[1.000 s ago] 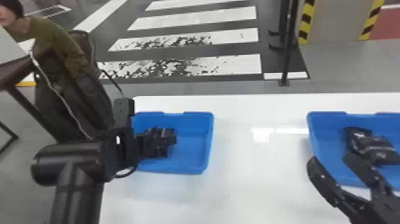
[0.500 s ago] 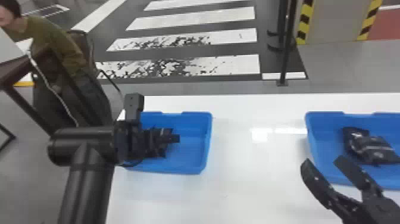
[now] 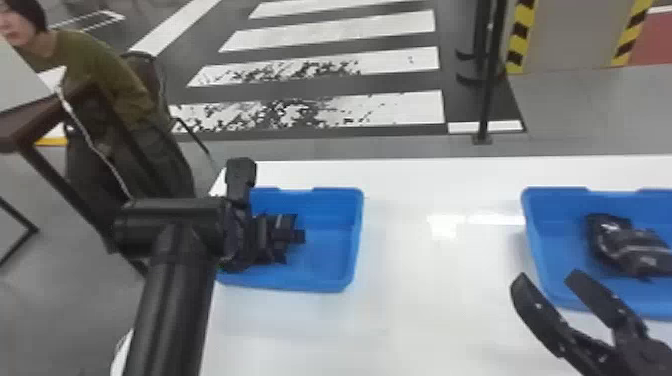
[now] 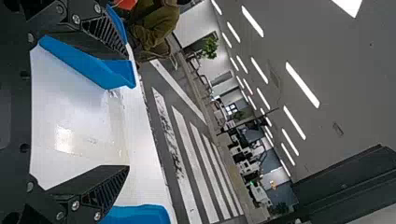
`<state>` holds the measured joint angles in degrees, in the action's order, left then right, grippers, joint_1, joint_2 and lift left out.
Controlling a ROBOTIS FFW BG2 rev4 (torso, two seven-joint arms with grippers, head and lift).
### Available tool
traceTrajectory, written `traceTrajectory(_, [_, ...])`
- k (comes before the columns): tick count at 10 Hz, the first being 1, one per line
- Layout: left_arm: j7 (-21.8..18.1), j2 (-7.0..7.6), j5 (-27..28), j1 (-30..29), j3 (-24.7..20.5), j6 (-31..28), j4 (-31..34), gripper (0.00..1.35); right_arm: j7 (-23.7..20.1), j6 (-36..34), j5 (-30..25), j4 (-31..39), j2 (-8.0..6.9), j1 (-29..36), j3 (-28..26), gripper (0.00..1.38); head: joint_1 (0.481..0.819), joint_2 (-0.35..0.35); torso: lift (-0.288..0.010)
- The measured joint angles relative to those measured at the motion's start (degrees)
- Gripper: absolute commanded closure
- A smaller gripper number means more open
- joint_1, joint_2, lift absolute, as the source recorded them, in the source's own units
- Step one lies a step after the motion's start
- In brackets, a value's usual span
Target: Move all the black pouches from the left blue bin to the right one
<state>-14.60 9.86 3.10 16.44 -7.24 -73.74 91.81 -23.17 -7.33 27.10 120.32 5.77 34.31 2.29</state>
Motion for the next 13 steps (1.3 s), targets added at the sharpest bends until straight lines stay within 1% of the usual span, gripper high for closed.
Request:
traceTrajectory(1, [0.11, -0.32, 1.46, 1.3, -0.05, -0.19, -2.49, 0.38, -0.12, -0.4, 0.38, -0.17, 0.03, 0.0, 0.0, 0.2, 0.695, 0.266, -0.14])
traceTrajectory(2, [0.1, -0.48, 2.18, 2.12, -0.07, -0.46, -4.43, 0.9, -0.2, -0.64, 0.63, -0.33, 0.03, 0.0, 0.0, 0.2, 0.695, 0.271, -0.14])
traceTrajectory(3, [-0.01, -0.49, 2.32, 2.25, -0.02, -0.63, -5.19, 1.22, -0.27, -0.77, 0.76, -0.41, 0.04, 0.06, 0.0, 0.2, 0.695, 0.273, -0.14])
traceTrajectory(4, [-0.23, -0.51, 2.43, 1.92, 0.1, -0.24, -5.3, 1.21, -0.29, -0.88, 0.87, -0.44, 0.04, 0.19, 0.0, 0.2, 0.695, 0.273, -0.14])
traceTrajectory(6, [-2.34, -0.43, 4.08, 1.15, 0.61, 2.47, -4.99, 1.21, -0.38, -1.08, 1.11, -0.44, 0.09, 0.48, -0.01, 0.2, 0.695, 0.272, -0.14])
traceTrajectory(7, [-2.97, -0.21, 3.76, 0.25, 1.29, 3.72, -3.53, 1.21, -0.4, -1.26, 1.29, -0.42, 0.12, 0.54, -0.01, 0.21, 0.695, 0.264, -0.14])
traceTrajectory(8, [-3.28, 0.17, 2.04, -1.48, 2.31, 4.51, -0.48, 1.21, -0.47, -1.5, 1.54, -0.4, 0.13, 0.55, -0.01, 0.21, 0.695, 0.248, -0.14])
traceTrajectory(9, [-3.34, 0.68, -0.67, -4.14, 3.24, 5.25, 4.05, 1.21, -0.47, -1.62, 1.67, -0.29, 0.15, 0.56, -0.05, 0.21, 0.695, 0.238, -0.14])
traceTrajectory(11, [-3.87, 1.81, -5.94, -9.73, 5.01, 8.1, 13.34, 1.21, -0.52, -1.85, 1.91, 0.03, 0.43, 0.17, -0.11, 0.21, 0.695, 0.182, -0.14])
traceTrajectory(12, [-4.06, 2.16, -6.91, -12.35, 5.34, 9.2, 17.58, 1.21, -0.61, -2.01, 2.15, 0.13, 0.53, -0.27, -0.12, 0.21, 0.695, 0.166, -0.14])
traceTrajectory(13, [-4.75, 2.34, -7.49, -14.28, 5.37, 9.55, 20.29, 1.21, -0.65, -2.07, 2.58, 0.04, 0.56, -0.7, -0.12, 0.21, 0.695, 0.161, -0.14])
